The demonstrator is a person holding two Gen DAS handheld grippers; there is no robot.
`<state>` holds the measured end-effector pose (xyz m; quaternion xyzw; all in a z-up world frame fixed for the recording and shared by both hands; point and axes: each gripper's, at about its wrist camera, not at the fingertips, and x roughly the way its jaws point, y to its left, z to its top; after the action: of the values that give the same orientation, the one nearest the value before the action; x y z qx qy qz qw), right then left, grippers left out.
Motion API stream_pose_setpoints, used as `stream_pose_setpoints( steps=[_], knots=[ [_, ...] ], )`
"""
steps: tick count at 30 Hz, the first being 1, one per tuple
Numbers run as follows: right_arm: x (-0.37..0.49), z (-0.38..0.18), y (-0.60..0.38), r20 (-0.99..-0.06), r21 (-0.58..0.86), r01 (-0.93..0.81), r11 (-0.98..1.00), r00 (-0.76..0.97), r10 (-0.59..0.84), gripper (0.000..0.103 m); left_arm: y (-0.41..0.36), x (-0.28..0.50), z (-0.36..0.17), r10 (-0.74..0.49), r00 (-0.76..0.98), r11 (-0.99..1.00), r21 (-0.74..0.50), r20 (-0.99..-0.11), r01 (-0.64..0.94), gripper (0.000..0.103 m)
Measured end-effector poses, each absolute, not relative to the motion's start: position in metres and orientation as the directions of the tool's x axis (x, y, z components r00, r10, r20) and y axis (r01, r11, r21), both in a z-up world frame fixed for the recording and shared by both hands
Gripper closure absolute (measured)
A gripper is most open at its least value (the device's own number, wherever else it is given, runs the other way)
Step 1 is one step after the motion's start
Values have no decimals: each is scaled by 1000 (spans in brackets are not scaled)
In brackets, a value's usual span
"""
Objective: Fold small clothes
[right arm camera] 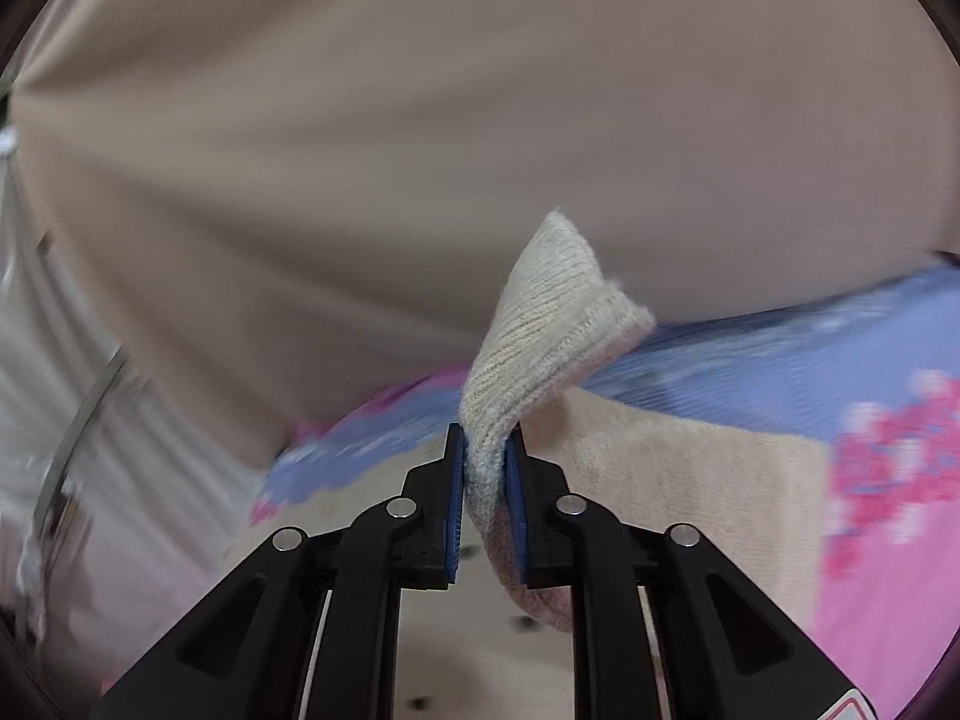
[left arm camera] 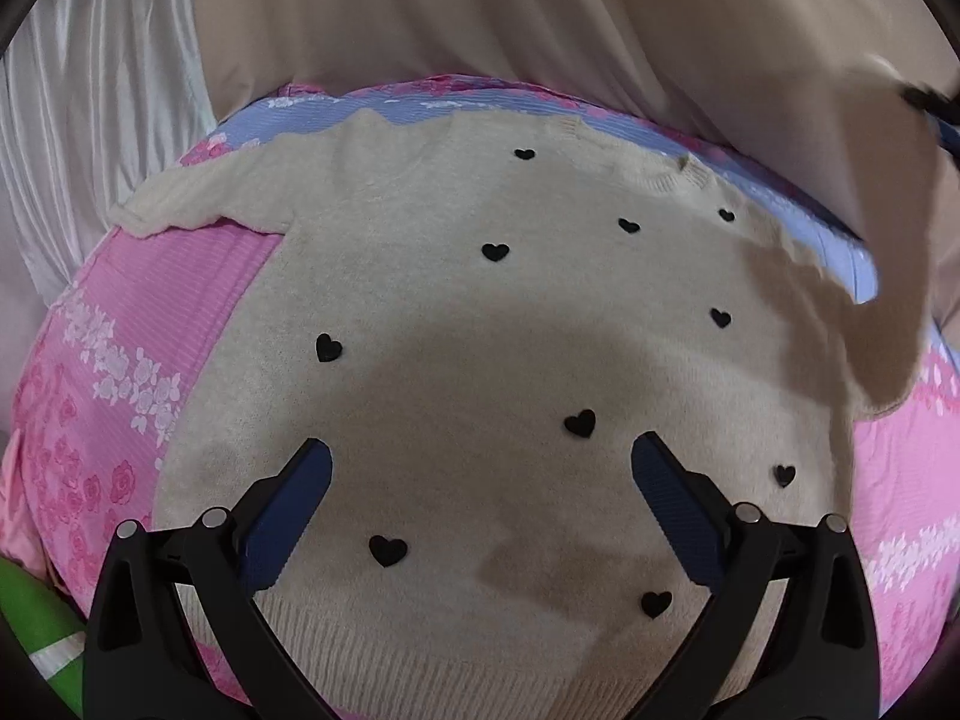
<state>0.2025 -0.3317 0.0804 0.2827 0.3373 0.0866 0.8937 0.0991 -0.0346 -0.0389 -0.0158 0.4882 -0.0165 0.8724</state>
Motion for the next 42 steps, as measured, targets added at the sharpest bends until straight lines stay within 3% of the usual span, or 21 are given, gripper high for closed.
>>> stream_pose_setpoints(
  steps=[2, 6, 8, 13, 19, 20, 21, 22, 24, 30, 31, 33, 34, 35, 42],
  knots=[
    [226, 63, -278, -599, 537, -24, 843, 693, 401, 61, -24, 106, -40, -70, 515, 996, -84, -855, -3, 5],
    [212, 55, -228, -637, 419, -62, 906, 691, 342, 59, 4, 128, -43, -138, 495, 982, -183, -858, -44, 5],
    [188, 46, -244, -655, 353, 9, 935, 716, 241, 46, 17, 141, -46, -165, 494, 972, -227, -854, -68, 5],
    [130, -13, -303, -817, 215, 255, 943, 576, 30, 45, 21, 203, -64, -294, 440, 921, -375, -848, -108, 5],
    [86, -63, -357, -885, 252, 466, 848, 465, 7, 45, -29, 291, -91, -352, 398, 905, -416, -847, -85, 6],
    [82, -69, -360, -889, 251, 477, 842, 458, 6, 45, -36, 303, -97, -354, 378, 904, -416, -855, -96, 11],
    [82, -74, -363, -892, 252, 486, 837, 452, 6, 45, -44, 314, -105, -370, 369, 897, -432, -852, -98, 31],
    [81, -78, -365, -894, 253, 493, 833, 449, 6, 44, -49, 321, -107, -379, 370, 894, -438, -848, -89, 42],
    [87, -83, -365, -894, 261, 503, 824, 447, 10, 44, -64, 331, -108, -369, 369, 908, -416, -853, -54, 93],
    [106, -91, -364, -891, 234, 494, 838, 453, -18, 45, -39, 340, -70, -411, 486, 866, -497, -771, -56, 94],
    [109, -94, -364, -891, 234, 489, 840, 454, -15, 46, -33, 341, -66, -397, 500, 868, -492, -769, -68, 94],
    [117, -101, -362, -900, 230, 479, 847, 437, -3, 62, -20, 345, -68, -373, 502, 877, -473, -780, -84, 93],
    [122, -106, -362, -906, 237, 476, 847, 424, 15, 78, -18, 347, -73, -367, 484, 883, -461, -795, -88, 93],
    [125, -109, -362, -907, 242, 480, 843, 422, 21, 81, -16, 348, -82, -364, 459, 887, -452, -810, -96, 93],
    [115, -84, -371, -862, 290, 518, 805, 506, -14, 90, 5, 336, -96, -321, 457, 890, -430, -829, -155, 93]
  ],
)
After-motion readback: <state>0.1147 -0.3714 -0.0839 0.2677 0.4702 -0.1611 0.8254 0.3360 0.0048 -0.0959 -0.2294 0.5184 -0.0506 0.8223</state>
